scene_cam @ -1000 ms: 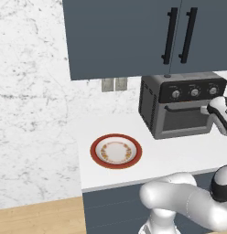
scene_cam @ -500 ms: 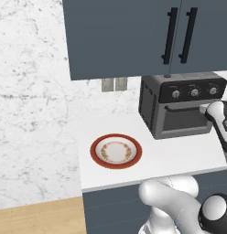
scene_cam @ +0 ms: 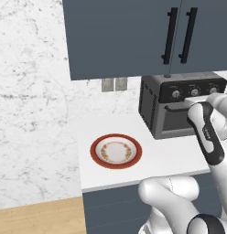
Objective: Pick up the kebab skewer and baguette bread, and place them inside the toaster oven. Close the toaster oven door and start by setting the timer.
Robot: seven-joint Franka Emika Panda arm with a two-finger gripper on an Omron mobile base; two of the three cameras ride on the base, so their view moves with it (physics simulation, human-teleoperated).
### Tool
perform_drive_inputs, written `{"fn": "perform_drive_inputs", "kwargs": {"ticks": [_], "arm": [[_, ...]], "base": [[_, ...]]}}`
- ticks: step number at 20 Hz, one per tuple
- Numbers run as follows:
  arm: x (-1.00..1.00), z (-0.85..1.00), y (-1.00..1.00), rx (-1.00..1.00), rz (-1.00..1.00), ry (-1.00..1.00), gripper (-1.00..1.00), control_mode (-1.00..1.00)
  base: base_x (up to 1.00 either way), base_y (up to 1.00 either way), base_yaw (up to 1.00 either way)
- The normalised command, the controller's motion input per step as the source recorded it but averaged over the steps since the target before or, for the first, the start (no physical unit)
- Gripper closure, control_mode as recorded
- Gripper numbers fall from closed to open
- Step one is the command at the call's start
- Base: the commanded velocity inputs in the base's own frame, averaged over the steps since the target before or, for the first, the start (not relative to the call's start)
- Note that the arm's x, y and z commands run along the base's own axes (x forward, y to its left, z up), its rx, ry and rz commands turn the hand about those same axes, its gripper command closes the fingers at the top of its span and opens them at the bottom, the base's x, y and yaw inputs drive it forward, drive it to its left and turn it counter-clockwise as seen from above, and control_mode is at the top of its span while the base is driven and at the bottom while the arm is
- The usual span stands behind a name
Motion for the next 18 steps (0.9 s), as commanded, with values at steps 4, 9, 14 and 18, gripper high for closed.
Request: {"fn": "perform_drive_inputs", "kwargs": {"ticks": [4, 9, 14, 18], "arm": [[-0.03, 0.15, 0.42, 0.01, 0.0, 0.0, -1.0, -1.0], [0.0, -0.11, 0.12, 0.04, 0.0, 0.02, -1.0, -1.0], [0.0, -0.22, 0.01, 0.06, 0.0, 0.0, -1.0, -1.0], [0.18, -0.08, 0.0, 0.07, 0.0, 0.0, -1.0, -1.0]], "base": [[0.0, 0.0, 0.0], [0.0, 0.0, 0.0], [0.0, 0.0, 0.0], [0.0, 0.0, 0.0]]}}
